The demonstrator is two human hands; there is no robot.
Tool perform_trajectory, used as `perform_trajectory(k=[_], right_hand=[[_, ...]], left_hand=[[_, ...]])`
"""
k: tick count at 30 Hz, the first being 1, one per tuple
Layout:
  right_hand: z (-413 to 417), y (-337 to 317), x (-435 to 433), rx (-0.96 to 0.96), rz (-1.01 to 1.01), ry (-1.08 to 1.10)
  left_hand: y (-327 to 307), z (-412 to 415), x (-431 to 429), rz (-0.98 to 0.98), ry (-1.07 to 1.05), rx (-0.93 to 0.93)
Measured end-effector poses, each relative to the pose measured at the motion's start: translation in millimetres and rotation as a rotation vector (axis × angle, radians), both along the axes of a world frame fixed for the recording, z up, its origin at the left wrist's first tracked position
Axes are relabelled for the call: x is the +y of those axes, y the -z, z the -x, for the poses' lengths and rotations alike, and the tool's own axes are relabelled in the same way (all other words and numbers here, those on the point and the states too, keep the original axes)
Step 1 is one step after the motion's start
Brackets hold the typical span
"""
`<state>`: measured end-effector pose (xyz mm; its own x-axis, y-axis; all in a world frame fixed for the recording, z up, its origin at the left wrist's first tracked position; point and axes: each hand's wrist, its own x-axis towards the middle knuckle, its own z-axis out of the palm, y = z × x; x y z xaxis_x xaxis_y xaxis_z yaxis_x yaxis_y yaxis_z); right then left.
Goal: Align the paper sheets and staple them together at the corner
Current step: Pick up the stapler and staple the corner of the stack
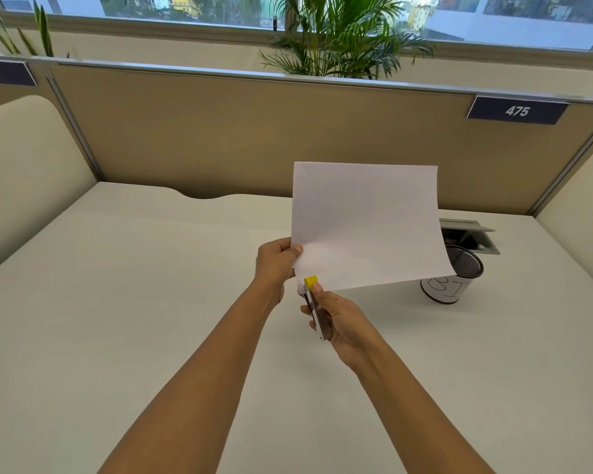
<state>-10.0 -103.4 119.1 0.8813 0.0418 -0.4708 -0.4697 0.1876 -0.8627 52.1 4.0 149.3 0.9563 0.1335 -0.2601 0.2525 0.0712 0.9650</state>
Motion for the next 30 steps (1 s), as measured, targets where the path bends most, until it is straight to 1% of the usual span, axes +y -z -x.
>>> perform_trajectory(k=[13, 16, 21, 24, 26, 30], right_hand=[[-1.2, -0.3, 8.4, -0.036, 0.169, 0.047], [-1.1, -0.3, 7.7, -0.040, 0.122, 0.046], [0.9, 1.5, 3.0, -0.020, -0.130, 0.025], [1.4, 1.8, -0.5, -0.017, -0.200, 0.009], [1.7, 2.7, -2.3, -0.030, -0.185, 0.008], [3.3, 8.5, -8.7, -0.110, -0.044, -0.001]], left_hand=[[3.4, -3.3, -1.1, 0.015, -0.003, -0.003], [3.1, -5.2, -0.8, 0.000, -0.005, -0.003], [2.4, -8.9, 1.5, 0.017, 0.012, -0.004], [-0.3, -9.8, 0.9, 0.009, 0.027, 0.007], [-0.5, -11.1, 1.6, 0.010, 0.034, 0.007], [-1.8, -13.6, 5.1, 0.021, 0.046, -0.005]])
